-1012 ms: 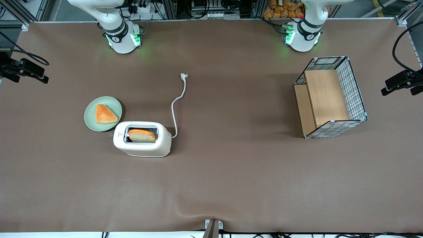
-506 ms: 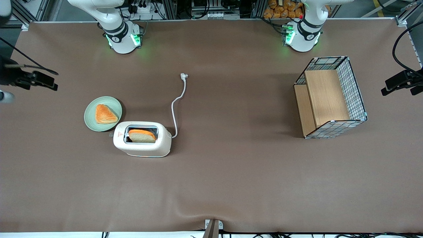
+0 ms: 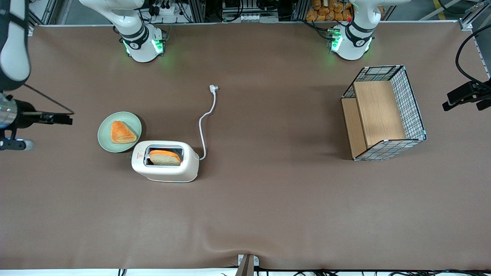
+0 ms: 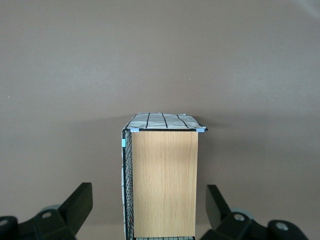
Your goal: Press toaster button with right arm
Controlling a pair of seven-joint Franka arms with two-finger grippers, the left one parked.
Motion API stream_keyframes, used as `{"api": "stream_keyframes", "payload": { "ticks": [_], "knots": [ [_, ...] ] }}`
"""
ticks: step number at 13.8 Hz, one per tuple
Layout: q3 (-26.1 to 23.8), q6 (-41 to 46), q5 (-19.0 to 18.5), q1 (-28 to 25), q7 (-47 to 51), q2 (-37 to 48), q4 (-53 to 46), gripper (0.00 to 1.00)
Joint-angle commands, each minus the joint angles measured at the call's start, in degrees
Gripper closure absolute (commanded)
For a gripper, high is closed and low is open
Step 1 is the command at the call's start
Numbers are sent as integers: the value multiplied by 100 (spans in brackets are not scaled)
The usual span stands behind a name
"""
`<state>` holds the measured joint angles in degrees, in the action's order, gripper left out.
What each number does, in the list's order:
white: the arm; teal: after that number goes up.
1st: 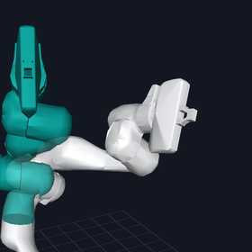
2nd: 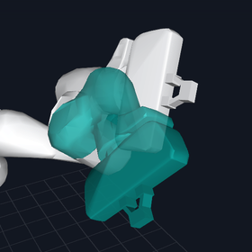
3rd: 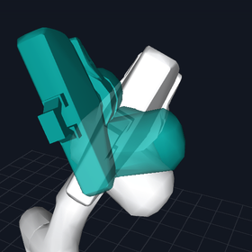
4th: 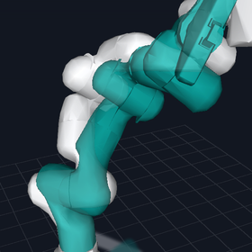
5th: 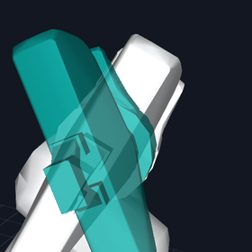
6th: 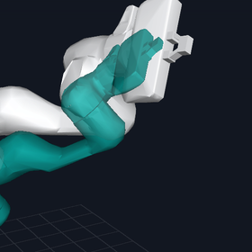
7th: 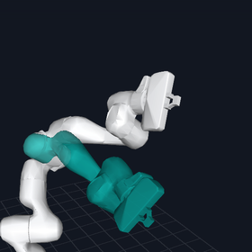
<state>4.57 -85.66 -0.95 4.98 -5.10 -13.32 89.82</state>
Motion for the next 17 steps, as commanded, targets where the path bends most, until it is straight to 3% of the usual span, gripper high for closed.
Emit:
{"api": "stream_keyframes", "payload": {
  "ticks": [1,3,5,11,17],
  "knots": [
    [-70,-46,60,127,-167,-4,307,0],
    [-70,-326,532,91,-176,-285,291,0],
    [-70,-731,710,56,-307,-530,290,0],
    [-79,-950,719,-14,-1081,-927,369,100],
    [-105,-1935,719,-576,-1081,-1138,422,100]
  ]
}}
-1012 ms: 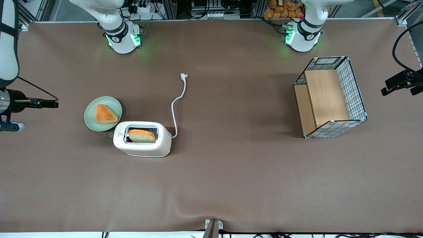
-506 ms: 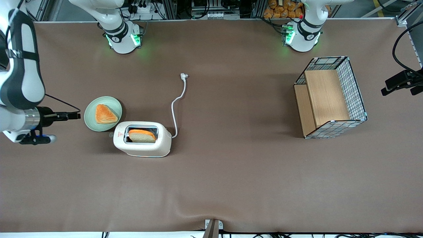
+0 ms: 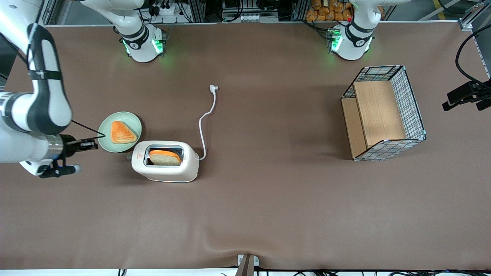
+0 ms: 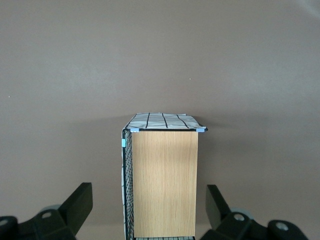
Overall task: Press toaster button with right arm
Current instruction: 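Move the right gripper over the plate toward the toaster's lever side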
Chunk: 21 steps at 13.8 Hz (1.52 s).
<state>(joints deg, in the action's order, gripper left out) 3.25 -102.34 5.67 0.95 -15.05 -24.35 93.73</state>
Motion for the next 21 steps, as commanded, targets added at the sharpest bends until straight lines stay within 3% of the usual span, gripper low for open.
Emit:
{"api": "stream_keyframes", "payload": {
  "ticks": [1,5,9,21],
  "knots": [
    [26,-391,57,-209,-77,-52,66,100],
    [26,-453,92,-332,2,-52,197,100],
    [26,-1041,233,-516,168,-70,435,100],
    [26,-1279,250,-1219,819,-254,426,100]
  ]
}}
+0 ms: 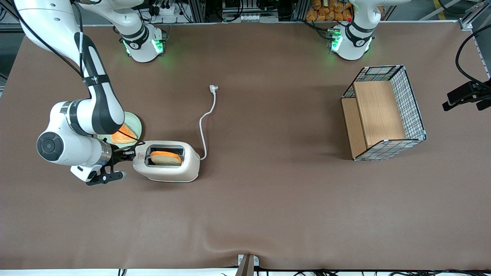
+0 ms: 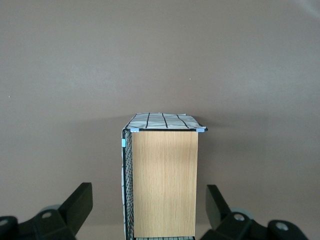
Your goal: Press toaster button with right arm
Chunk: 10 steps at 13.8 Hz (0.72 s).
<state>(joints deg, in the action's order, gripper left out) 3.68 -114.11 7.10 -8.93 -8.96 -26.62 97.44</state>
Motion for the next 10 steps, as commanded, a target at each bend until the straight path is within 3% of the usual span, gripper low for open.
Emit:
{"api": "stream_keyframes", "payload": {
  "ticks": [1,3,6,10],
  "knots": [
    [-17,-103,107,-311,350,-71,47,100],
    [-17,-103,116,-390,439,-71,38,100],
    [-17,-103,493,-522,439,-71,38,100],
    [-17,-278,599,-759,457,-124,29,100]
  ]
}}
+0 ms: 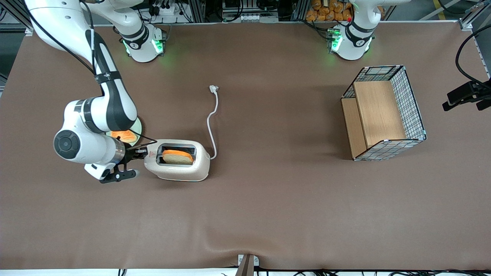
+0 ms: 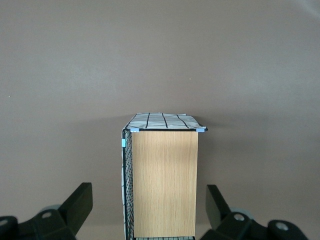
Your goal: Press toaster button with right arm
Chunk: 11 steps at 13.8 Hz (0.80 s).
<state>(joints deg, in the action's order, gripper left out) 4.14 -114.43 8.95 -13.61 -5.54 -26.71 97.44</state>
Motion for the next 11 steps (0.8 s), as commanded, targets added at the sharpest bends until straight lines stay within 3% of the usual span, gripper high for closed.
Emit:
{"api": "stream_keyframes", "payload": {
  "ticks": [1,11],
  "knots": [
    [-63,-255,528,-335,114,-124,21,100],
    [-63,-448,599,-1064,343,-107,-146,100]
  ]
}}
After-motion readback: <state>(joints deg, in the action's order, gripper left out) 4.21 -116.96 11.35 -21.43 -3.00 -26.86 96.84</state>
